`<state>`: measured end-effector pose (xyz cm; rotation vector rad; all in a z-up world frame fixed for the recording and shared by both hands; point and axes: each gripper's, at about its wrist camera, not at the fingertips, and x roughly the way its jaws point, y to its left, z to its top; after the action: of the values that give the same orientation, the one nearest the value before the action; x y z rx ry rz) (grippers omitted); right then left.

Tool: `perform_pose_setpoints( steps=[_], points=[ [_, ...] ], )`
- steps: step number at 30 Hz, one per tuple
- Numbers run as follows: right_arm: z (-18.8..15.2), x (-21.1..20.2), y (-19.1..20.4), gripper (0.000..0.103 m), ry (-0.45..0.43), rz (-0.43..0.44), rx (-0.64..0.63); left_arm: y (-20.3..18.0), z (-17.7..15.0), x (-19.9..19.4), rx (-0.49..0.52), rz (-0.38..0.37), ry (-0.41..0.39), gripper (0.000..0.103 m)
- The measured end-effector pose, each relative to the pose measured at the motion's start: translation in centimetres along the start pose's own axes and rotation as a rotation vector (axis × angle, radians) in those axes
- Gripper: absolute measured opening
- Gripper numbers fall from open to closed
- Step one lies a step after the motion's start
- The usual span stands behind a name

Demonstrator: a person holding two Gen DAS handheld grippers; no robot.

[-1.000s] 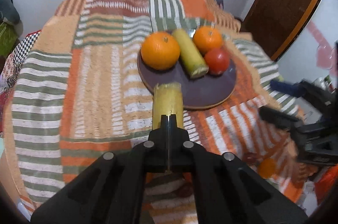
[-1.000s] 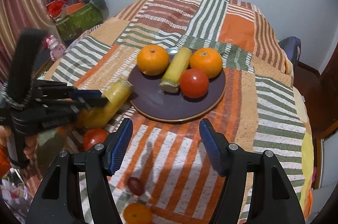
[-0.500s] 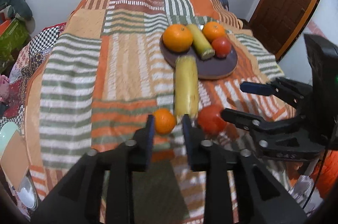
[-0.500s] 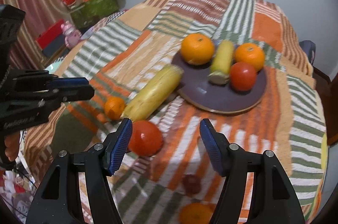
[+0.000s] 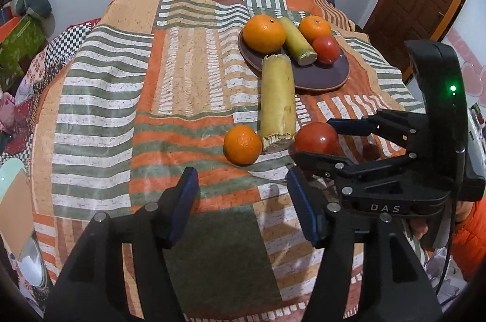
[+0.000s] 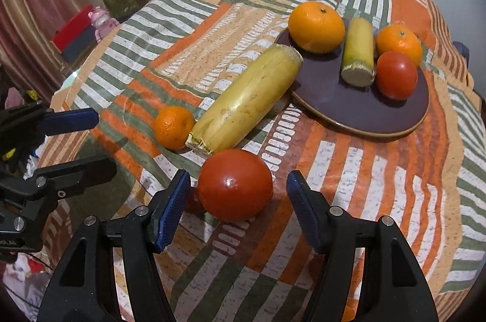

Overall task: Organize fruits
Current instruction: 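Place the second corn cob on the plate with the left tool while the right tool places a tomato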

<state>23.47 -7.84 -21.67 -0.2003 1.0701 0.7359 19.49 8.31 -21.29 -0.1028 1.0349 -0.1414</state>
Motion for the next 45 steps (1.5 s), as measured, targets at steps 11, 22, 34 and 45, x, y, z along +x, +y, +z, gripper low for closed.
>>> perform_pose_setpoints(
  steps=[11,22,34,45],
  points=[
    [0.3,-1.7,-1.3,0.044,-0.038,0.034,0.011,-1.0,2.0,1.3,0.01,-0.032,0.014,0.061],
    [1.5,-4.7,-7.3,0.044,-0.131,-0.056,0.074,-4.3,6.3,7.1,0.062,-0.011,0.061,0.061],
    [0.6,-4.0,-10.6,0.044,-0.118,-0.048,0.116,-3.9,7.8,10.4,0.054,-0.023,0.126,0.038],
    [0.9,-5.3,-11.5,0.044,-0.144,-0.08,0.119,-4.4,9.1,3.8,0.05,-0.067,0.002,0.038]
  ],
)
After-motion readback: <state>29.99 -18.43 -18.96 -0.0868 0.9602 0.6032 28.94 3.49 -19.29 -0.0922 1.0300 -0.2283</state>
